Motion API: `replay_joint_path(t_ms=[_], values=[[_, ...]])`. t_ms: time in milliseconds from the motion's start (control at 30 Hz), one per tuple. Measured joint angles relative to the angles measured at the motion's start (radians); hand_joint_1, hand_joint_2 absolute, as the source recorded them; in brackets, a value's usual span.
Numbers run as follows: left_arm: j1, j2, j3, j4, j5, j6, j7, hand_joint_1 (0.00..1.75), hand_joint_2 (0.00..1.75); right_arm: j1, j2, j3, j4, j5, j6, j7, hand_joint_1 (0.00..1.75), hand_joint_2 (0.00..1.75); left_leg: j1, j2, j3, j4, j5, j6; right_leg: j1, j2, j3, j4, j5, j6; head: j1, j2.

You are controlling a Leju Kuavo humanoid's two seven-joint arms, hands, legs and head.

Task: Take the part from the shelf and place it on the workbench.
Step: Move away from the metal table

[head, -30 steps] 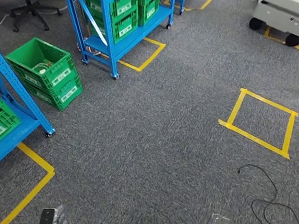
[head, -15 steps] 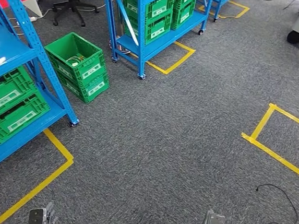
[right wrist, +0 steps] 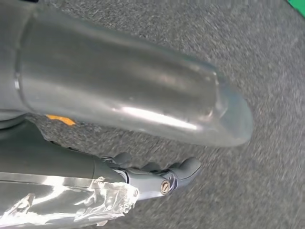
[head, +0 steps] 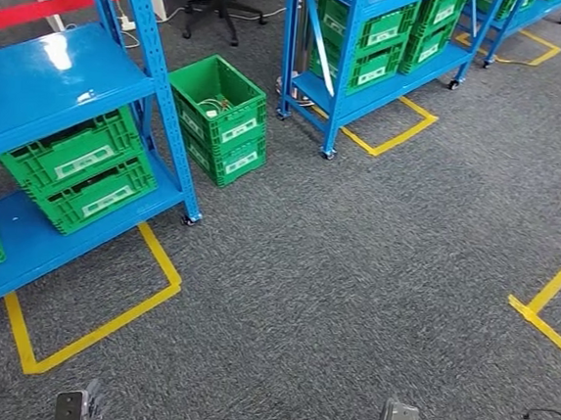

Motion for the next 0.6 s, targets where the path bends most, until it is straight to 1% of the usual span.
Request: replay_joint_path(t_ms=[33, 67, 100, 133, 167, 200, 233, 267, 300, 333, 367, 400, 433, 467, 500, 533, 567, 600], values=[[0.001, -0.001, -0.002, 0.0, 0.004, 0.005, 0.0, 0.0, 0.0, 0.0, 0.0, 0.001, 0.0, 0.004, -0.007, 0.0, 0.0, 0.0, 0.002, -0.011, -0.004, 0.0, 0.002, -0.006, 0.001, 0.004, 0.007, -0.01, -0.003, 0.0, 0.0, 0.0], [0.003, -0.001, -0.003, 0.0, 0.007, 0.011, 0.0, 0.0, 0.0, 0.0, 0.0, 0.001, 0.0, 0.008, -0.012, 0.0, 0.0, 0.0, 0.005, -0.022, -0.007, 0.0, 0.004, -0.013, 0.002, -0.005, 0.01, -0.014, -0.001, 0.001, 0.0, 0.0], [0.005, 0.0, -0.004, 0.0, 0.01, 0.018, 0.0, 0.0, 0.0, -0.001, 0.0, 0.003, 0.0, 0.011, -0.017, 0.0, 0.0, 0.0, 0.007, -0.023, -0.009, 0.001, 0.003, -0.019, 0.002, -0.017, 0.012, -0.018, 0.001, -0.002, 0.0, 0.0], [0.006, 0.0, -0.005, 0.0, 0.013, 0.024, 0.0, 0.0, 0.0, -0.002, 0.001, 0.005, 0.0, 0.014, -0.021, 0.0, 0.0, 0.0, 0.006, -0.006, -0.014, 0.011, -0.006, -0.025, 0.0, -0.029, 0.015, -0.023, 0.003, -0.006, -0.002, 0.0], [0.006, 0.0, -0.008, 0.0, 0.016, 0.031, 0.0, 0.0, 0.0, -0.001, 0.001, 0.006, 0.0, 0.017, -0.026, 0.0, 0.0, 0.0, 0.004, 0.022, -0.027, 0.038, -0.026, -0.031, -0.001, -0.044, 0.017, -0.028, 0.005, -0.01, -0.005, 0.0], [0.004, 0.001, -0.012, 0.0, 0.018, 0.037, 0.0, 0.0, 0.0, -0.001, 0.002, 0.008, 0.001, 0.02, -0.031, 0.0, 0.0, 0.0, 0.003, 0.057, -0.05, 0.086, -0.055, -0.036, -0.001, -0.061, 0.019, -0.031, 0.005, -0.014, -0.008, 0.0], [0.002, 0.0, -0.017, 0.0, 0.02, 0.043, 0.0, 0.0, 0.0, 0.0, 0.002, 0.009, 0.001, 0.023, -0.035, 0.0, 0.0, 0.0, 0.003, 0.086, -0.08, 0.15, -0.089, -0.041, 0.0, -0.077, 0.02, -0.032, 0.004, -0.016, -0.011, 0.0], [0.001, 0.001, -0.021, 0.0, 0.022, 0.047, 0.0, 0.0, 0.0, 0.001, 0.002, 0.009, 0.002, 0.024, -0.038, 0.0, 0.0, 0.0, 0.005, 0.099, -0.112, 0.216, -0.117, -0.045, 0.001, -0.094, 0.02, -0.032, 0.003, -0.018, -0.013, 0.0], [0.002, 0.001, -0.024, 0.0, 0.023, 0.051, 0.0, 0.0, 0.0, 0.001, 0.002, 0.01, 0.002, 0.025, -0.04, 0.0, 0.0, 0.0, 0.007, 0.104, -0.133, 0.261, -0.13, -0.048, 0.002, -0.11, 0.02, -0.031, 0.002, -0.019, -0.013, 0.0], [0.003, 0.001, -0.026, 0.0, 0.023, 0.053, 0.0, 0.0, 0.0, 0.001, 0.002, 0.01, 0.003, 0.027, -0.041, 0.0, 0.0, 0.0, 0.009, 0.108, -0.138, 0.273, -0.123, -0.05, 0.002, -0.125, 0.021, -0.031, 0.0, -0.018, -0.013, 0.0], [0.005, 0.001, -0.027, 0.0, 0.023, 0.056, 0.0, 0.0, 0.0, 0.0, 0.002, 0.011, 0.004, 0.029, -0.043, 0.0, 0.0, 0.0, 0.01, 0.112, -0.122, 0.244, -0.098, -0.051, 0.003, -0.139, 0.023, -0.031, -0.001, -0.017, -0.013, 0.0], [0.005, 0.001, -0.029, 0.0, 0.023, 0.059, 0.0, 0.0, 0.0, 0.0, 0.001, 0.013, 0.004, 0.032, -0.045, 0.0, 0.0, 0.0, 0.009, 0.123, -0.088, 0.183, -0.062, -0.05, 0.003, -0.152, 0.026, -0.031, -0.004, -0.015, -0.013, 0.0], [0.005, 0.001, -0.031, 0.0, 0.023, 0.062, 0.0, 0.0, 0.0, -0.001, 0.001, 0.015, 0.005, 0.034, -0.047, 0.0, 0.0, 0.0, 0.007, 0.149, -0.049, 0.111, -0.032, -0.047, 0.004, -0.164, 0.03, -0.031, -0.006, -0.012, -0.013, 0.0], [0.002, 0.001, -0.035, 0.0, 0.023, 0.065, 0.0, 0.0, 0.0, -0.001, 0.001, 0.017, 0.006, 0.036, -0.049, 0.0, 0.0, 0.0, 0.003, 0.173, -0.016, 0.05, -0.011, -0.041, 0.007, -0.175, 0.033, -0.03, -0.01, -0.008, -0.013, 0.0], [0.0, 0.001, -0.038, 0.0, 0.023, 0.066, 0.0, 0.0, 0.0, -0.001, 0.0, 0.018, 0.006, 0.037, -0.05, 0.0, 0.0, 0.0, -0.002, 0.19, 0.003, 0.012, -0.002, -0.034, 0.009, -0.185, 0.035, -0.029, -0.013, -0.003, -0.013, 0.0], [-0.001, 0.001, -0.041, 0.0, 0.023, 0.067, 0.0, 0.0, 0.0, -0.001, 0.0, 0.018, 0.007, 0.037, -0.051, 0.0, 0.0, 0.0, -0.007, 0.199, 0.009, -0.004, -0.003, -0.027, 0.012, -0.196, 0.038, -0.029, -0.015, 0.002, -0.013, 0.0], [-0.001, 0.001, -0.044, 0.0, 0.023, 0.068, 0.0, 0.0, 0.0, -0.002, 0.0, 0.019, 0.007, 0.038, -0.051, 0.0, 0.0, 0.0, -0.009, 0.188, 0.007, -0.007, -0.002, -0.02, 0.012, -0.208, 0.041, -0.029, -0.017, 0.007, -0.014, 0.0], [0.001, 0.002, -0.046, 0.0, 0.023, 0.069, 0.0, 0.0, 0.0, -0.003, -0.001, 0.021, 0.007, 0.038, -0.051, 0.0, 0.0, 0.0, -0.008, 0.175, 0.007, -0.01, 0.0, -0.013, 0.011, -0.213, 0.042, -0.03, -0.02, 0.012, -0.014, 0.0]])
